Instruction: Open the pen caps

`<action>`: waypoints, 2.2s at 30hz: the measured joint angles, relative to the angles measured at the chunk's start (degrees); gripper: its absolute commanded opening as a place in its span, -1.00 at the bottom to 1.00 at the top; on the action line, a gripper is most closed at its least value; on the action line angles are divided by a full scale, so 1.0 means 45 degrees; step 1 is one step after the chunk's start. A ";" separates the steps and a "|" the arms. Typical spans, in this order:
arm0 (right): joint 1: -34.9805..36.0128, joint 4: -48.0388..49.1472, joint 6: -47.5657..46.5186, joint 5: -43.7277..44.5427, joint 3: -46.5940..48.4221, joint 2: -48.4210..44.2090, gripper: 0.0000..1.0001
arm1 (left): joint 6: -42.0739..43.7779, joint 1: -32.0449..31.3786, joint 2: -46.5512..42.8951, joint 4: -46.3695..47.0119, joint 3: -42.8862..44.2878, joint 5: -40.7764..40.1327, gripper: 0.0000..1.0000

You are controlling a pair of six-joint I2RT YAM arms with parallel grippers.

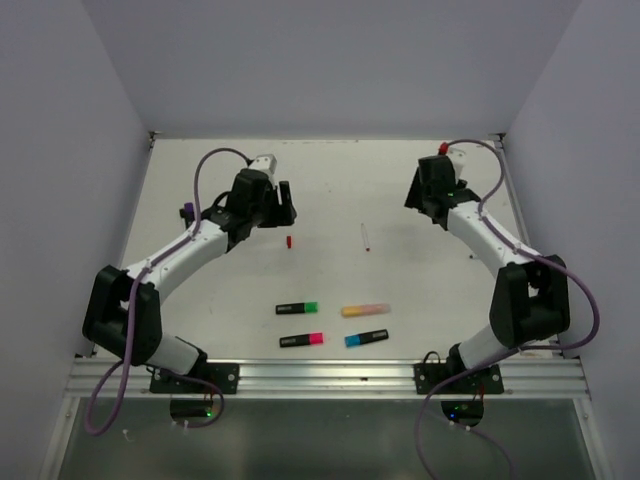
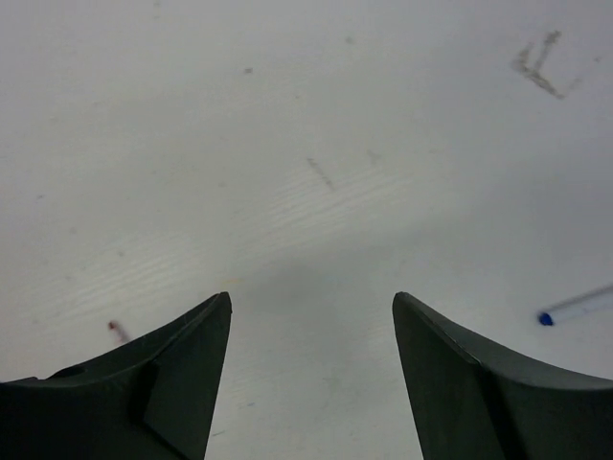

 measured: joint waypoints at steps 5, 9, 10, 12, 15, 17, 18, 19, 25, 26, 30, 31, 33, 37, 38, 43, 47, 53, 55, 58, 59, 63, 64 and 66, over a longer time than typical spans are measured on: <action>-0.2603 -0.0641 0.0704 0.0087 -0.0724 -0.0160 0.59 | -0.0335 -0.0612 -0.0767 0.0967 -0.1452 0.0437 0.41; -0.4075 -0.1277 0.1151 0.0068 -0.0952 0.0039 0.64 | -0.0534 -0.1112 -0.0923 0.1695 -0.2351 0.0952 0.45; -0.4415 -0.1331 0.1287 0.0029 -0.0976 0.0102 0.62 | -0.0593 -0.1243 -0.0976 0.1870 -0.2540 0.1035 0.46; -0.5105 -0.1418 0.1525 -0.0034 -0.1010 0.0257 0.54 | -0.0670 -0.1549 -0.1127 0.2239 -0.2841 0.1214 0.47; -0.5872 -0.1428 0.1865 -0.0209 -0.1122 0.0466 0.47 | -0.0743 -0.1919 -0.1355 0.2671 -0.3041 0.1486 0.48; -0.6173 -0.1462 0.2161 -0.0296 -0.1205 0.0631 0.44 | -0.0767 -0.2030 -0.1418 0.2968 -0.3060 0.1637 0.49; -0.6232 -0.1472 0.2283 -0.0340 -0.1234 0.0724 0.43 | -0.0772 -0.2045 -0.1438 0.3079 -0.3079 0.1685 0.49; -0.6261 -0.1467 0.2399 -0.0393 -0.1258 0.0816 0.39 | -0.0792 -0.2055 -0.1462 0.3201 -0.3118 0.1719 0.49; -0.6339 -0.1457 0.2837 -0.0646 -0.1331 0.1491 0.23 | -0.0816 -0.2074 -0.1481 0.3662 -0.3453 0.1928 0.50; -0.6407 -0.1457 0.2880 -0.0675 -0.1341 0.1622 0.22 | -0.0816 -0.2079 -0.1481 0.3696 -0.3492 0.1977 0.50; -0.6679 -0.1418 0.2924 -0.0767 -0.1345 0.2016 0.19 | -0.0816 -0.2079 -0.1481 0.3818 -0.3512 0.2108 0.50; -0.6751 -0.1404 0.2924 -0.0835 -0.1345 0.2098 0.19 | -0.0816 -0.2079 -0.1481 0.3857 -0.3512 0.2137 0.51; -0.6883 -0.1341 0.2934 -0.0933 -0.1345 0.2234 0.10 | -0.0816 -0.2074 -0.1481 0.3959 -0.3512 0.2171 0.51; -0.7062 -0.1107 0.3036 -0.1005 -0.1423 0.2453 -0.13 | -0.0811 -0.2079 -0.1481 0.4041 -0.3512 0.2186 0.52; -0.7106 -0.1001 0.3045 -0.1035 -0.1443 0.2453 -0.15 | -0.0811 -0.2074 -0.1481 0.4041 -0.3512 0.2186 0.53; -0.7300 -0.0631 0.3079 -0.1200 -0.1627 0.2419 -0.37 | -0.0811 -0.2079 -0.1481 0.4080 -0.3512 0.2181 0.53; -0.7383 -0.0301 0.2963 -0.1258 -0.1836 0.2322 -1.00 | -0.0811 -0.2079 -0.1481 0.4124 -0.3512 0.2181 0.53; -0.7417 0.0058 0.2623 -0.1603 -0.2016 0.2200 -1.00 | -0.0811 -0.2079 -0.1481 0.4124 -0.3512 0.2181 0.55; -0.7427 0.0214 0.2385 -0.1826 -0.2137 0.2055 -1.00 | -0.0811 -0.2079 -0.1467 0.4119 -0.3512 0.2215 0.57; -0.7077 0.0262 0.1855 -0.2686 -0.2535 0.1515 -1.00 | -0.0869 -0.2069 -0.1336 0.4119 -0.3487 0.2550 0.57; -0.6747 0.0189 0.1642 -0.2943 -0.2696 0.1166 -1.00 | -0.0962 -0.2040 -0.1258 0.4129 -0.3478 0.2744 0.57; -0.4488 -0.0185 0.0418 -0.3609 -0.2545 -0.0447 -1.00 | -0.1355 -0.1919 -0.0835 0.4206 -0.3259 0.3580 0.58; -0.3789 -0.0238 0.0136 -0.3759 -0.2336 -0.0743 -1.00 | -0.1443 -0.1894 -0.0699 0.4255 -0.3147 0.3774 0.57; -0.2773 -0.0126 -0.0282 -0.4342 -0.2079 -0.1156 -1.00 | -0.1671 -0.1831 -0.0486 0.4425 -0.2977 0.4109 0.57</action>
